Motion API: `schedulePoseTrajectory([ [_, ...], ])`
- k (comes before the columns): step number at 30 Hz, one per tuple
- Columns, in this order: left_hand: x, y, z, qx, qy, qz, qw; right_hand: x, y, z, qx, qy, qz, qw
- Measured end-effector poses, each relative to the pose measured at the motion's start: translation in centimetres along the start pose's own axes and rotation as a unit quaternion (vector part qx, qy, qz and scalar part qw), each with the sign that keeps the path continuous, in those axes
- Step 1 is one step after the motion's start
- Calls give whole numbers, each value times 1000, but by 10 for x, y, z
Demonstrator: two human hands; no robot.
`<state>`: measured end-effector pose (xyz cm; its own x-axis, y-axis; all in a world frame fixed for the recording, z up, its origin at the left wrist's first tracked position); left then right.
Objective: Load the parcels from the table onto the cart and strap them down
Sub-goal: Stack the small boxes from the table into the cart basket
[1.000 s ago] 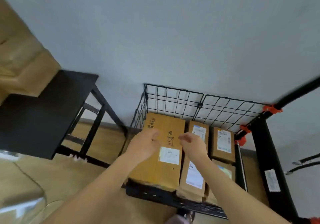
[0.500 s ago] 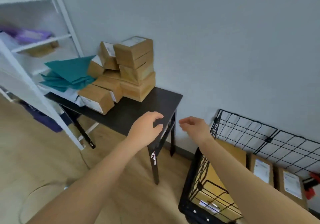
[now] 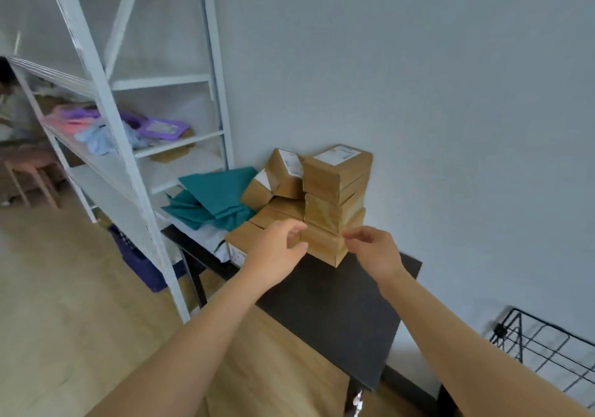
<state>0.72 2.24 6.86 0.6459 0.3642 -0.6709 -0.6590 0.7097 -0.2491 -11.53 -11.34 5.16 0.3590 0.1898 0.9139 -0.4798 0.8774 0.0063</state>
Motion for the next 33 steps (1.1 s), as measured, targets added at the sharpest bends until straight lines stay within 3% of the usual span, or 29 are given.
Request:
schedulePoseTrajectory([
  [12,43,-182,15,20,9,-25,999,37,-158,-27,-163,-69,-7,984],
  [17,52,-230,-1,47,56,9,997,28,-192,-31,-168,-61,-62,982],
  [21,53,-271,-15,61,169,87,980,24,-213,-29,-158,-56,-100,981],
  [28,50,-319,-53,155,214,124,957,15,-217,-30,-153,-61,-169,972],
  [33,54,-327,-78,272,221,176,920,20,-225,-39,-148,-122,-224,955],
])
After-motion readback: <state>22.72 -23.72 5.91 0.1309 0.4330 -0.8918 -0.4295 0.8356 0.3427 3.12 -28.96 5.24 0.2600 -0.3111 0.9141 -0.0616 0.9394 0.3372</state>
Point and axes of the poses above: each hand's wrist, its own y-axis away from the middle knuckle, its own z-axis out of the back of the hand, x = y × z, the point moved 5 cm from there along -y, towards the middle knuckle, and after that the axes turned 6 degrees about -x, right-handed, at the moved point
